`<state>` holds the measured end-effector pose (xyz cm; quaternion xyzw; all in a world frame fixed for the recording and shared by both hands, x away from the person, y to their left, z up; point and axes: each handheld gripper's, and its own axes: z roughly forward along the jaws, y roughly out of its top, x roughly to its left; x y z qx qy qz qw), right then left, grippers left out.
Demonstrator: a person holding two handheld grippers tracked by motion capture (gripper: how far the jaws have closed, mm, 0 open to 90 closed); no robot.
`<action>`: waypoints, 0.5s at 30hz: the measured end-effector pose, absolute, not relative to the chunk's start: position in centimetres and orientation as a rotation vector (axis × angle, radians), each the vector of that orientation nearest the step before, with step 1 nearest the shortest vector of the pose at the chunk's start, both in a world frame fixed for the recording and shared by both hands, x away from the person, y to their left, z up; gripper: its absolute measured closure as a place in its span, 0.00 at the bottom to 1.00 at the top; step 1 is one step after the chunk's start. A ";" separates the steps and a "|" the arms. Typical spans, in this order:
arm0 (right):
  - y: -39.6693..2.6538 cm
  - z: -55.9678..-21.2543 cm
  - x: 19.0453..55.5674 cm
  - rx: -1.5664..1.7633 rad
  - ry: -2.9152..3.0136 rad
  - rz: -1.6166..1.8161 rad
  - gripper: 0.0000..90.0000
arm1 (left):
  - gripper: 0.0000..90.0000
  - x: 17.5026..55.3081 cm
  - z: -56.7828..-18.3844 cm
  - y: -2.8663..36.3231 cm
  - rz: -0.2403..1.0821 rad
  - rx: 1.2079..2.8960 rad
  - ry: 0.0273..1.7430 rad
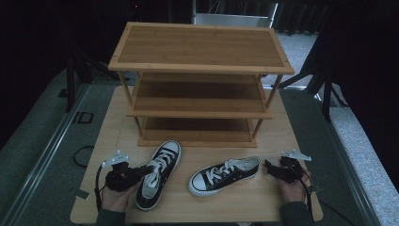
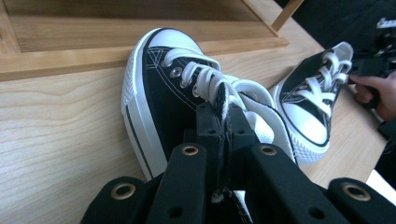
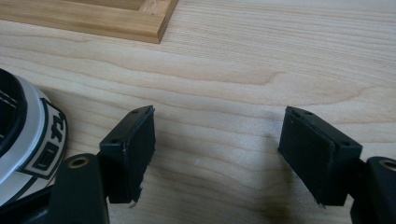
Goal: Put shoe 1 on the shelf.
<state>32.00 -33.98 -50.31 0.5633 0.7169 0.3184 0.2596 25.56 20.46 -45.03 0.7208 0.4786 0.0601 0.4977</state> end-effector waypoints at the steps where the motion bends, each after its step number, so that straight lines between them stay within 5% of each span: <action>1: -34.0 -50.3 32.0 1.526 1.942 0.863 0.30 | 0.98 25.6 -45.0 20.5 0.146 1.745 1.159; 15: -34.0 -50.3 32.0 1.526 1.942 0.863 0.30 | 0.98 25.9 -42.3 20.9 0.148 1.722 1.109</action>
